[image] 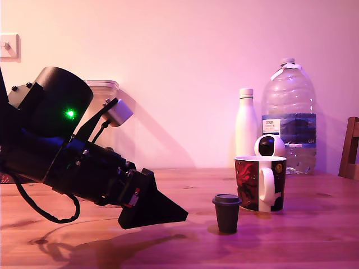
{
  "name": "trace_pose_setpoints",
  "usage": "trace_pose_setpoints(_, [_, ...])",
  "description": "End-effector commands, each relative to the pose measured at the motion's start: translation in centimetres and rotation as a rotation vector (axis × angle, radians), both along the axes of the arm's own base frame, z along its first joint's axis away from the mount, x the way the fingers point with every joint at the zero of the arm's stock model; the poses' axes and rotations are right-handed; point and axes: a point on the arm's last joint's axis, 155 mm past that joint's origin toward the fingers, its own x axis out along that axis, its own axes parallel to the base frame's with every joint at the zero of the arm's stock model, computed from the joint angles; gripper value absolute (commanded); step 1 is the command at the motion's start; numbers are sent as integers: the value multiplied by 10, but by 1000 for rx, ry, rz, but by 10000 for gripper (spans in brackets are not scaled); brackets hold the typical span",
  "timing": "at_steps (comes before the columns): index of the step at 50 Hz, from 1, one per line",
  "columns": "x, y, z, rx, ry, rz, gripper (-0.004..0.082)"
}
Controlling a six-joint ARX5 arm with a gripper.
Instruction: Pick up the coffee capsules from the table one by one and drop them inside the nearest coffee cup
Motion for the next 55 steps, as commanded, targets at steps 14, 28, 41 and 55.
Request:
trace_pose_setpoints(14, [2,0,11,-48,35,33,555])
trace_pose_setpoints(28, [-1,7,21,-117,5,61,555])
trace_pose_setpoints(41, [-12,0,25,-151,22,25,554])
trace_pose_setpoints(55, [-27,-13,24,-141,21,-26,554])
